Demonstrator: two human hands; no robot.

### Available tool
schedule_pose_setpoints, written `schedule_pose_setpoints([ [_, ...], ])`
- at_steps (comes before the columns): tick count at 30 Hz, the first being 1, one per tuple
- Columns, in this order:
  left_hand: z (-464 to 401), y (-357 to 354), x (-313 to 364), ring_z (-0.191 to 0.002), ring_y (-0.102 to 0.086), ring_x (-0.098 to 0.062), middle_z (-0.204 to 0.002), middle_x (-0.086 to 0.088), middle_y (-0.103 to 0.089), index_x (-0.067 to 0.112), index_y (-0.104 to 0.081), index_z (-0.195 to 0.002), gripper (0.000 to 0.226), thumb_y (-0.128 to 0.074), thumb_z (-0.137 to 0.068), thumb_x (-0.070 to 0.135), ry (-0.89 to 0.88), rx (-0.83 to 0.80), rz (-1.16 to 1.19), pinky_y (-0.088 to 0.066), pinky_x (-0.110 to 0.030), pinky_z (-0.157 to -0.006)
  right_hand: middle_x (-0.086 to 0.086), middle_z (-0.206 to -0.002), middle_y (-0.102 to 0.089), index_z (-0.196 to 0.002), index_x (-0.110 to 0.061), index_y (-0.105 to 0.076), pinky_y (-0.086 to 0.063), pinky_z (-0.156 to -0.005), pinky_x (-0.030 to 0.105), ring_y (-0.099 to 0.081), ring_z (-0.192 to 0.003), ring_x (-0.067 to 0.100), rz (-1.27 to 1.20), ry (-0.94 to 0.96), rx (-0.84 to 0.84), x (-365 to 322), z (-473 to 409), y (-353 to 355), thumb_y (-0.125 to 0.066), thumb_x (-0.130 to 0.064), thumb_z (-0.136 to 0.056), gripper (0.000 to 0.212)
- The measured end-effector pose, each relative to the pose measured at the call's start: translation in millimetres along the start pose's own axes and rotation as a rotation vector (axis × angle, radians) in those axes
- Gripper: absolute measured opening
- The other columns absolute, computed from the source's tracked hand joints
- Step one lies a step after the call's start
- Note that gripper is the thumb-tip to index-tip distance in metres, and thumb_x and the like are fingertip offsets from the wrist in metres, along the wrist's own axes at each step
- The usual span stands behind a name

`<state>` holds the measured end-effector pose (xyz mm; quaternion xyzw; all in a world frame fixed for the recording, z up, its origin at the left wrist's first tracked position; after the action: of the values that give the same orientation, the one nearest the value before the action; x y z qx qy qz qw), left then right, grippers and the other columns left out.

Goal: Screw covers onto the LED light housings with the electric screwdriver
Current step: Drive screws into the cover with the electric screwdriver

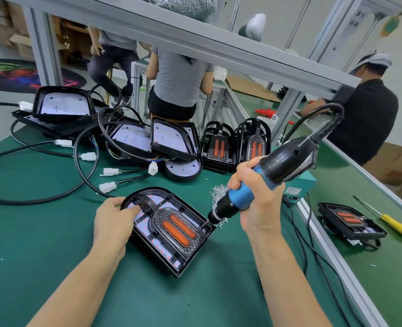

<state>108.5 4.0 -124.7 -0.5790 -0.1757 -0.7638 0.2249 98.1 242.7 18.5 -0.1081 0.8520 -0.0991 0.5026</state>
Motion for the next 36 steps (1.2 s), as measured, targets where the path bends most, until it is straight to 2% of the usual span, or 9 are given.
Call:
schedule_pose_setpoints([
  [6, -2, -1, -1, -0.083, -0.065, -0.032, -0.090, -0.009, -0.070, 0.013, -0.062, -0.100, 0.022, -0.066, -0.080, 0.003, 0.014, 0.007, -0.011, -0.052, -0.049, -0.083, -0.002, -0.062, -0.053, -0.075, -0.026, -0.058, -0.043, -0.055, 0.026, -0.046, -0.050, 0.017, -0.076, -0.008, -0.135, 2, 0, -8, -0.053, 0.007, -0.074, 0.034],
  [11, -1, 0, 0, -0.083, -0.066, -0.032, -0.089, -0.008, -0.069, 0.013, -0.061, -0.100, 0.022, -0.065, -0.081, 0.004, 0.009, 0.012, -0.031, -0.053, -0.049, -0.084, -0.003, -0.063, -0.051, -0.080, -0.028, -0.062, -0.042, -0.056, 0.027, -0.047, -0.053, 0.016, -0.091, -0.006, -0.170, 0, 0, -10, -0.063, -0.007, -0.067, 0.024],
  [16, 4, 3, 2, -0.086, -0.063, -0.026, -0.094, -0.002, -0.067, 0.018, -0.059, -0.100, 0.021, -0.065, -0.082, 0.008, -0.060, 0.033, -0.114, -0.049, -0.039, -0.079, 0.006, -0.060, -0.050, -0.085, -0.021, -0.061, -0.043, -0.055, 0.027, -0.049, -0.052, 0.019, -0.093, 0.016, 0.024, -2, 1, 8, -0.063, -0.004, -0.067, 0.024],
  [18, 8, 8, 5, -0.090, -0.061, -0.025, -0.097, 0.001, -0.067, 0.022, -0.058, -0.101, 0.021, -0.065, -0.083, 0.014, -0.133, 0.064, -0.232, -0.045, -0.036, -0.077, 0.009, -0.063, -0.049, -0.081, -0.022, -0.061, -0.042, -0.055, 0.026, -0.048, -0.052, 0.019, -0.127, 0.050, 0.139, -6, 2, 19, -0.061, -0.003, -0.068, 0.023],
  [23, 19, 13, 17, -0.103, -0.054, -0.028, -0.106, -0.002, -0.064, 0.021, -0.059, -0.113, 0.026, -0.059, -0.087, 0.020, -0.320, 0.132, -0.593, -0.043, -0.039, -0.080, -0.001, -0.055, -0.052, -0.090, -0.015, -0.052, -0.042, -0.058, 0.026, -0.050, -0.052, 0.016, -0.178, 0.145, 0.314, -24, 3, 46, -0.054, -0.001, -0.073, 0.021],
  [28, 18, 17, 24, -0.109, -0.053, -0.031, -0.116, -0.006, -0.064, 0.014, -0.057, -0.119, 0.037, -0.063, -0.083, 0.011, -0.316, 0.096, -0.590, -0.043, -0.045, -0.093, -0.005, -0.054, -0.050, -0.089, -0.016, -0.050, -0.043, -0.059, 0.026, -0.048, -0.051, 0.013, -0.214, 0.177, 0.424, -40, 5, 68, -0.056, -0.006, -0.072, 0.021],
  [31, 29, 14, 52, -0.108, -0.051, -0.032, -0.113, -0.008, -0.064, 0.011, -0.061, -0.114, 0.036, -0.062, -0.079, 0.003, -0.520, 0.202, -0.561, -0.041, -0.046, -0.094, -0.005, -0.053, -0.049, -0.088, -0.017, -0.051, -0.043, -0.060, 0.026, -0.047, -0.050, 0.013, -0.210, 0.189, 0.448, -44, 7, 75, -0.055, -0.005, -0.072, 0.020],
  [33, 46, -7, 79, -0.100, -0.056, -0.029, -0.102, -0.003, -0.068, 0.014, -0.068, -0.102, 0.025, -0.062, -0.079, 0.006, -0.724, 0.139, -0.522, -0.044, -0.043, -0.090, -0.004, -0.053, -0.048, -0.087, -0.016, -0.051, -0.042, -0.059, 0.026, -0.047, -0.050, 0.014, -0.198, 0.197, 0.469, -45, 9, 77, -0.055, -0.004, -0.072, 0.019],
  [36, 71, -71, 103, -0.095, -0.059, -0.022, -0.089, 0.007, -0.071, 0.024, -0.072, -0.087, 0.016, -0.058, -0.080, 0.024, -0.927, -0.213, -0.698, -0.042, -0.038, -0.089, -0.004, -0.054, -0.047, -0.085, -0.016, -0.052, -0.042, -0.057, 0.026, -0.047, -0.049, 0.014, -0.187, 0.195, 0.498, -43, 11, 77, -0.056, -0.004, -0.071, 0.019],
])
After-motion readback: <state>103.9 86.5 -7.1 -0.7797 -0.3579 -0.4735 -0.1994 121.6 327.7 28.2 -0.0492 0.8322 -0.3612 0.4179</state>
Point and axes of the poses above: each hand's wrist, its own z-axis away from the middle knuckle, its own y-axis out of the back of the hand, x = y × z, the point moved 5 cm from there along -z, towards the middle knuckle
